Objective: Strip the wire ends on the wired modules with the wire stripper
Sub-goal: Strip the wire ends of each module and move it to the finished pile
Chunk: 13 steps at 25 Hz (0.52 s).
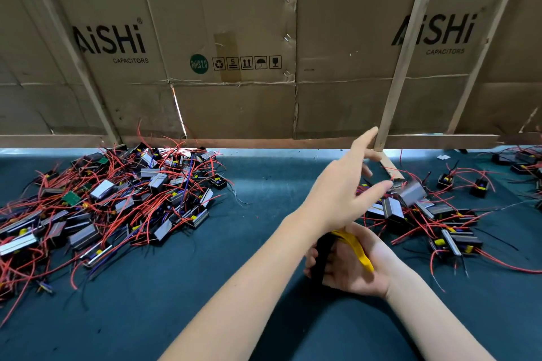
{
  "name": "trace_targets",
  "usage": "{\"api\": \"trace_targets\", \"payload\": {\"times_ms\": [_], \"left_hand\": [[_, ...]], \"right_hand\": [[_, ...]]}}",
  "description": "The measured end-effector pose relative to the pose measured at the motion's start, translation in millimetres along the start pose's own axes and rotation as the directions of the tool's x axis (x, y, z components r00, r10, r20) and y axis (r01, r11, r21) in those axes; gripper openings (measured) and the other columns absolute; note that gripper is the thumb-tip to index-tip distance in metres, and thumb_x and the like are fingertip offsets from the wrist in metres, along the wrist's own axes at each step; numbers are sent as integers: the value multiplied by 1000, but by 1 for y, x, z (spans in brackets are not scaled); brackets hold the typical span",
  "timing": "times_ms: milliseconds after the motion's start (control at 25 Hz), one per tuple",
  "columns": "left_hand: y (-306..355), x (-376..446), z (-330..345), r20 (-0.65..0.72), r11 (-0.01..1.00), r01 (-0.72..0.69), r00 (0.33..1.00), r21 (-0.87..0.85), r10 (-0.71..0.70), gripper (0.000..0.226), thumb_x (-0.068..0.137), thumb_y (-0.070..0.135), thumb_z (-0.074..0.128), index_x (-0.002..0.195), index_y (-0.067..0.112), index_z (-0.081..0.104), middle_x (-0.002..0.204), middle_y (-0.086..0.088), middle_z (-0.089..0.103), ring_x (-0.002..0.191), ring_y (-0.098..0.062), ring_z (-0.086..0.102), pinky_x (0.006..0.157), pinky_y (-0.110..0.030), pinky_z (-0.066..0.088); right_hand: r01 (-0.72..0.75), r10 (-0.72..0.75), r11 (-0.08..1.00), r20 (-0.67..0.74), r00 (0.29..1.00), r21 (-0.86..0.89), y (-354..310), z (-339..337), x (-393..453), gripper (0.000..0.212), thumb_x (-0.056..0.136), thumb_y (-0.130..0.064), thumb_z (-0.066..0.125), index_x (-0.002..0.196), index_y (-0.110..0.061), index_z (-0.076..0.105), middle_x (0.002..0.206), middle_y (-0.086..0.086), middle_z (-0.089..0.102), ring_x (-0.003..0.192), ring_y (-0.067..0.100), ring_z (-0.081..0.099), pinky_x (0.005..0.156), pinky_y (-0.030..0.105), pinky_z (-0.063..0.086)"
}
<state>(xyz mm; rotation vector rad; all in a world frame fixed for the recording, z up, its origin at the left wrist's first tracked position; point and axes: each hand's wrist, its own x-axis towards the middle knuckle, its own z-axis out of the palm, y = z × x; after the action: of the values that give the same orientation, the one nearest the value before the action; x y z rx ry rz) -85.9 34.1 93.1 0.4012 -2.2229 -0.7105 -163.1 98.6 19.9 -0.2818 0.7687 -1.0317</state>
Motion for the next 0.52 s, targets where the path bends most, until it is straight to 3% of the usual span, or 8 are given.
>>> {"api": "trace_targets", "payload": {"times_ms": [120,160,240,280,320,400,480,520], "left_hand": [[-30,-25,-23,-112,987,5,994,160,13,63,90,20,63,146,16,36,112,6,63,91,-10,60,91,-37,46],[-46,-39,-38,-236,970,37,971,240,22,56,88,15,63,141,13,44,108,4,64,89,-12,60,89,-38,46],[-78,-76,-68,-535,893,216,844,396,34,43,83,3,64,125,6,56,101,-2,66,87,-21,61,84,-41,48],[-92,-96,-82,-644,822,348,765,450,29,36,82,0,65,117,5,59,98,-6,66,86,-27,61,80,-42,48],[-105,-113,-96,-684,721,476,729,504,-4,30,81,2,68,110,4,60,96,-9,65,86,-32,60,77,-43,47],[-124,-134,-114,-647,455,678,720,577,-250,26,82,17,72,102,5,61,98,-14,63,91,-36,58,77,-44,44],[-130,-142,-118,-581,244,741,651,626,-488,32,83,32,71,104,9,64,106,-12,62,100,-35,54,84,-43,42],[-130,-142,-117,-572,216,743,637,633,-517,31,84,35,70,104,12,65,108,-10,62,102,-33,54,85,-42,41]], "right_hand": [[8,-9,1000,-41,999,-15,-1,-1,2,35,81,-31,57,85,3,60,83,19,58,71,34,60,82,50,49],[5,-6,1000,-56,998,-27,-1,-1,2,36,82,-33,57,88,3,59,84,20,58,71,34,61,81,50,49],[-4,1,999,-74,997,-44,-1,1,2,39,82,-34,58,92,3,58,84,20,59,71,35,62,80,51,51],[-2,-2,999,-77,997,-47,-1,1,1,39,82,-34,59,93,4,58,83,21,59,71,35,62,79,50,52],[2,-6,999,-79,997,-47,-1,2,0,39,82,-34,59,94,4,57,83,21,59,71,35,62,78,50,53],[3,-7,999,-92,996,-44,-1,4,-1,40,82,-34,59,95,3,57,84,21,59,72,35,62,79,50,52],[9,-13,999,-102,995,-44,-1,5,-3,40,83,-35,58,96,3,56,84,20,59,72,35,62,80,51,51],[14,-19,999,-104,994,-44,0,5,-3,40,84,-35,58,97,3,56,84,20,59,71,35,62,80,51,51]]}}
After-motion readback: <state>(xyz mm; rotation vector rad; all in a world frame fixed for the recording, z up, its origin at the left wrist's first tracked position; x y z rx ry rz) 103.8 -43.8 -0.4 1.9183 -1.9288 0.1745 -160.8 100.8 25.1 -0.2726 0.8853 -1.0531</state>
